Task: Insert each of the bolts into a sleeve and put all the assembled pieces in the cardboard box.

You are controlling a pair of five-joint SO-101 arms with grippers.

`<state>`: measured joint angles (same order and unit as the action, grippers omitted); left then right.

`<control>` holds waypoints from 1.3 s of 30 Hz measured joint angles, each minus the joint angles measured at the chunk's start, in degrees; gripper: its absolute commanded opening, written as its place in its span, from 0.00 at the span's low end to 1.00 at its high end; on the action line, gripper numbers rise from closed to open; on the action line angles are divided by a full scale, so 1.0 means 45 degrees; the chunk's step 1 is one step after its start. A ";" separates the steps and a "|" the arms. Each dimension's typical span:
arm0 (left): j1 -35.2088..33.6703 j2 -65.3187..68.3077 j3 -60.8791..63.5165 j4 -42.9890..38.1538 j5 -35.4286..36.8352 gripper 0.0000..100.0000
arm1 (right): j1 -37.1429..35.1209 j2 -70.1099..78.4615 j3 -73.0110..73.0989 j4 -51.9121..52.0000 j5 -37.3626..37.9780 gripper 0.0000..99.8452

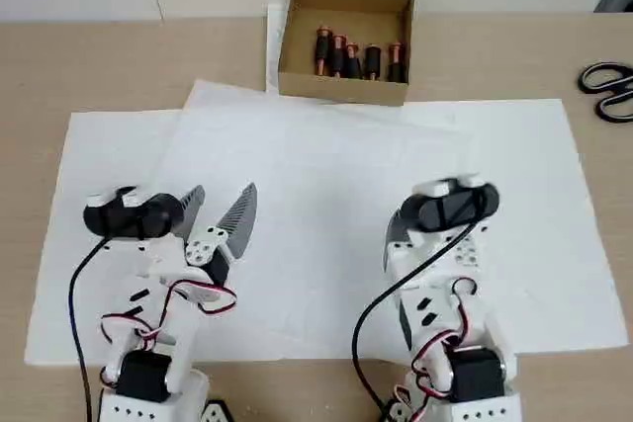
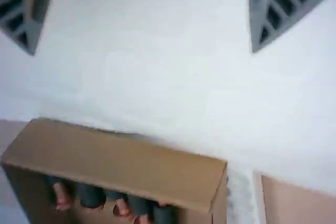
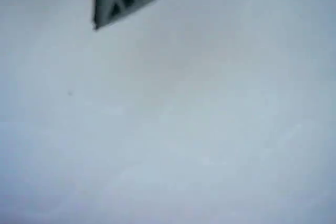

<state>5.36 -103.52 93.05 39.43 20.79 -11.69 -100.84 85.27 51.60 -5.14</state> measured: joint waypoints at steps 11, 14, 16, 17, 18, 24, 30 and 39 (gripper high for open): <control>0.0000 0.0000 0.0781 0.0254 0.0000 0.25 | -0.0020 -0.0488 0.2149 0.0000 0.0000 0.22; 0.0000 0.0000 0.0801 0.1035 0.0000 0.25 | 0.0000 -0.0488 0.2344 0.0000 0.0000 0.22; 0.0000 0.0000 0.0801 0.1602 0.0000 0.25 | 0.0000 -0.0488 0.2364 -0.0020 0.0000 0.22; 0.0000 0.0000 0.0801 0.1875 0.0000 0.25 | 0.0000 -0.0488 0.2364 -0.0020 0.0000 0.22; 0.0000 0.0000 0.0801 0.2110 0.0000 0.25 | -0.0020 -0.0488 0.2364 -0.0020 0.0000 0.22; 0.0000 0.0000 0.0801 0.3028 0.0000 0.25 | -0.0020 -0.0488 0.2364 0.0215 0.0000 0.22; 0.0000 0.0000 0.0801 0.3028 0.0000 0.25 | -0.0020 -0.0488 0.2364 0.0234 0.0000 0.22; 0.0000 0.0000 0.0801 0.3028 0.0000 0.25 | -0.0020 -0.0488 0.2364 0.0234 0.0000 0.22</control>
<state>5.36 -103.52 96.66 53.05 20.79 -11.78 -103.03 95.91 52.66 -5.14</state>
